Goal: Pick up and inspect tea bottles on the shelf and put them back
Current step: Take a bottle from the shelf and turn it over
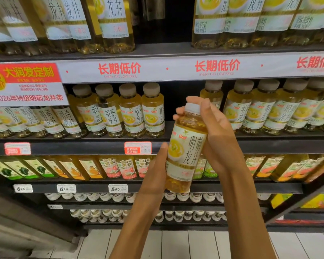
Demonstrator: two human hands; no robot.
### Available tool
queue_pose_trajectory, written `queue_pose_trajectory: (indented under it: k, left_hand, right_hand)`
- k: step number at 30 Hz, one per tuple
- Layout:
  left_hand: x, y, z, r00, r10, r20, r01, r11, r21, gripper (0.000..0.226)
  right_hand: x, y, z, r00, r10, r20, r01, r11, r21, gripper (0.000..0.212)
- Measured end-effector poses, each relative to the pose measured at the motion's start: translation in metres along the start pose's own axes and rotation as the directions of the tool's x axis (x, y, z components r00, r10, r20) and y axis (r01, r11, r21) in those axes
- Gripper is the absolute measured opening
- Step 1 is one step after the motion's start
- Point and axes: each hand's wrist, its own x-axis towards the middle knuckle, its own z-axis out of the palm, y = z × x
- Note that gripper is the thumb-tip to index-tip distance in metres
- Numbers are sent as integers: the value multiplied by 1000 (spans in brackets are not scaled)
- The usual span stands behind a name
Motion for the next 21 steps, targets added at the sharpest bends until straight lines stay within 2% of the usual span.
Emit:
queue_pose_trajectory:
  k: [2,5,8,9,12,15,18,21]
  left_hand:
    - [0,1,-3,1000,-28,8,28,998,-57,57]
    - [-2,4,-6,988,-87,129,109,979,-170,56]
    - [-5,3,-4,970,-102,219,140,976,-167,55]
    - [-6,2,-2,974,-101,204,132,981,-143,56]
    - [-4,0,0,999,-43,27,41,998,47,55]
    - [-4,2,3,1000,18,-1,-18,990,142,52]
    - [-6,0,9,999,20,-32,-16,992,121,46]
    - [-3,-5,6,999,-41,-18,42,999,14,57]
  right_hand:
    - [1,-1,0,999,25,32,-26,999,25,45]
    - [1,-2,-3,995,53,90,-64,990,123,47]
    - [1,-1,-3,990,80,119,-101,978,183,44]
    - [0,-1,-3,991,73,115,-92,981,173,42]
    - [-2,-4,-3,996,31,82,-39,994,99,40]
    - [-4,-6,-2,1000,3,31,-2,999,-38,33]
    - [-5,-6,-3,1000,17,2,-17,996,-84,38]
    - [-4,-9,-6,995,88,52,-88,996,-10,44]
